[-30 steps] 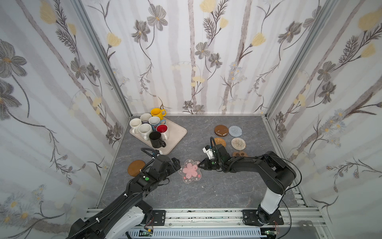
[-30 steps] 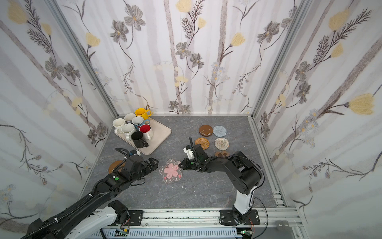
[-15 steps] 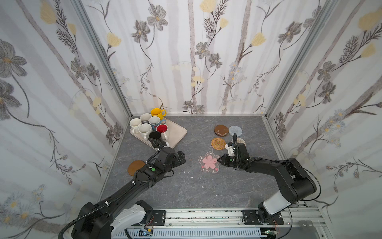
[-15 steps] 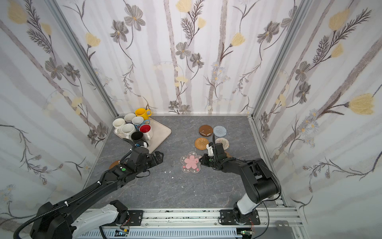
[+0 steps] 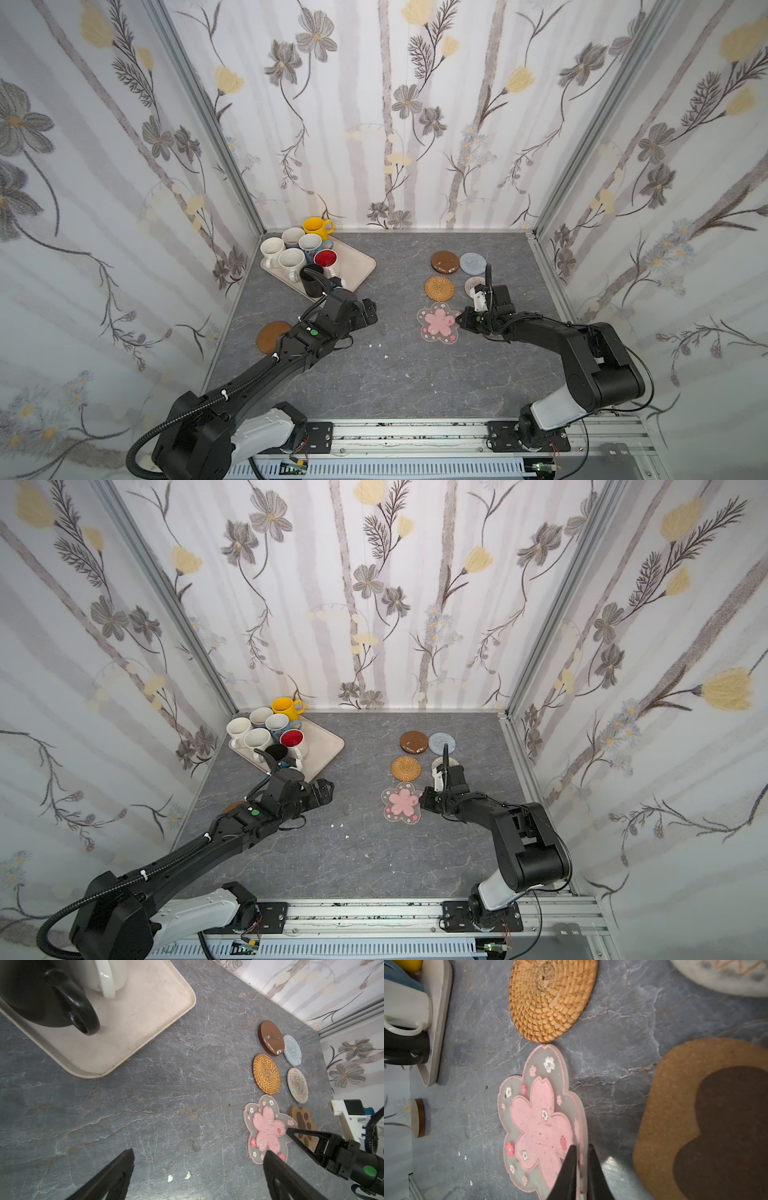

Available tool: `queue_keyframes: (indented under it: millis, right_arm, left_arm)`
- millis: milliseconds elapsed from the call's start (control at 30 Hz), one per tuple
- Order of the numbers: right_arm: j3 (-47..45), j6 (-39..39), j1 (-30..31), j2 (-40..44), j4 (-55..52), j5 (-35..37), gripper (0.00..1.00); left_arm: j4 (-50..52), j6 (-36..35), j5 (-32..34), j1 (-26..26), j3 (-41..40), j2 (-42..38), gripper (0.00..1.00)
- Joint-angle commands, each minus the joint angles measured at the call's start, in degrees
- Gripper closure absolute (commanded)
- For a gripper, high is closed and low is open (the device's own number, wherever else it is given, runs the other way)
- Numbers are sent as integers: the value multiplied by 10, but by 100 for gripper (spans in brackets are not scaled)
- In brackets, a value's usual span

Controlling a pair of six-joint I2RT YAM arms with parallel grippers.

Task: Place cups on coasters
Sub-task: Move the coaster to the center of the table.

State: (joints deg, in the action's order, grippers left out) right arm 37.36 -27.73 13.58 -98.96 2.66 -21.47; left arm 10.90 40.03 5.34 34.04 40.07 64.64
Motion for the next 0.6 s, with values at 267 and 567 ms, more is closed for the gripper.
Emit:
queue_keyframes:
  millis: [267,567]
  right_arm:
    - [2,30,1,18,-19,16,45]
    - [18,41,3,155,-77,51,32]
  left_arm:
    - [-12,7,-10,-28,-6,-31,0]
    - [20,14,-83,-132,-9,-89,0]
